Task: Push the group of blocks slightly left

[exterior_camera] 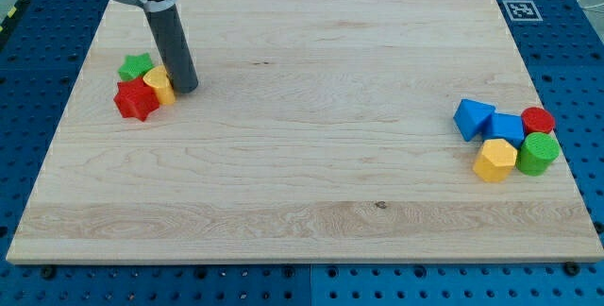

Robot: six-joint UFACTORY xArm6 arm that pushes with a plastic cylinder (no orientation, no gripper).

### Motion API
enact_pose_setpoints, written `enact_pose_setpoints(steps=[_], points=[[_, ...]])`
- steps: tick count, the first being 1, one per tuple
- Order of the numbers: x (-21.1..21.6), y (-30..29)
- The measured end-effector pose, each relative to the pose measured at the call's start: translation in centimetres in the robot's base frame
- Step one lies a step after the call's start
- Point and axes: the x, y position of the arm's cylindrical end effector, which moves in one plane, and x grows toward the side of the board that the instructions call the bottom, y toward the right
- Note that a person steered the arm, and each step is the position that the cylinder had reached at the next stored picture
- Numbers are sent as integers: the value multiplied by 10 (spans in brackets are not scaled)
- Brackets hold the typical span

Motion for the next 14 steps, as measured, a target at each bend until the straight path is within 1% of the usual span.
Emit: enact_pose_setpoints(steps=[1,4,6,7,8,9,11,12,13,14], points=[[-16,40],[-17,160],[-16,275],[-11,335],[8,381],[32,416],[54,495],[70,498],[82,488],[82,469]])
